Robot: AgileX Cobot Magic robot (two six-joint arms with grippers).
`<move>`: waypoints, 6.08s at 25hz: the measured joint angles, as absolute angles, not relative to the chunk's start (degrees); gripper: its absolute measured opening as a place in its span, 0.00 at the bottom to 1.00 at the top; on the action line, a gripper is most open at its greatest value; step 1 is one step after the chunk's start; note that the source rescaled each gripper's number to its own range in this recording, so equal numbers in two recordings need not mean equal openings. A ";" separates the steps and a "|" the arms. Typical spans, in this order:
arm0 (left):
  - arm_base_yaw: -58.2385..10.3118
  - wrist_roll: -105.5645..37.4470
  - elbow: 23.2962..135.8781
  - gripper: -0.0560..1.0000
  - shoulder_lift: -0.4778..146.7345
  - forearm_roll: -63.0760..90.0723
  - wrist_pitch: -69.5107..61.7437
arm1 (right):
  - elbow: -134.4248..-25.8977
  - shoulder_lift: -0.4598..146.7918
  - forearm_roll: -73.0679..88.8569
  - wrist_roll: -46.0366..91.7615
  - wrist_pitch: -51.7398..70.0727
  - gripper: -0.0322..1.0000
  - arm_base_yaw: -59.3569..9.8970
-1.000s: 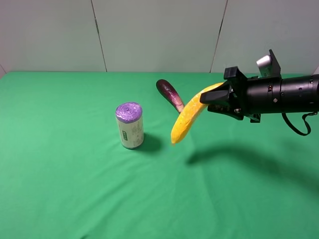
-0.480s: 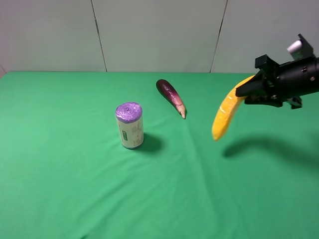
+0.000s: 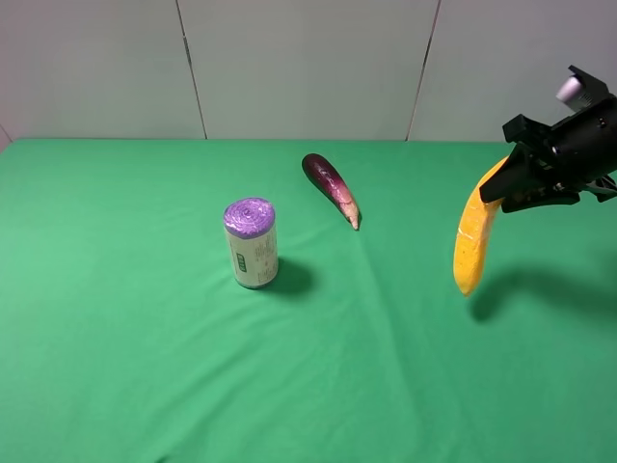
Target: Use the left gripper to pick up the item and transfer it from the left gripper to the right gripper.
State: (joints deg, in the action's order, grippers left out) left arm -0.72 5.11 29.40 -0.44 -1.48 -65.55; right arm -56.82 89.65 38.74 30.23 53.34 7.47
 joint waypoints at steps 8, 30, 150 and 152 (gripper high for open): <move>-0.72 5.11 29.40 0.96 -0.44 -1.48 -65.55 | -60.58 96.11 38.31 30.03 57.22 0.06 7.47; -0.72 5.11 29.40 0.96 -0.44 -1.42 -65.55 | -67.45 106.08 35.78 29.00 63.50 0.06 -2.40; -0.72 5.11 29.40 0.96 -0.44 -1.42 -65.55 | -28.70 -0.24 0.59 6.88 58.13 1.00 5.58; -0.72 5.11 29.40 0.96 -0.44 -1.42 -65.55 | -28.70 -0.24 0.59 6.89 58.13 1.00 5.58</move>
State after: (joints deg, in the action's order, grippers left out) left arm -0.72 5.11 29.40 -0.44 -1.42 -65.55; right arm -28.70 -0.24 0.59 6.89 58.13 5.58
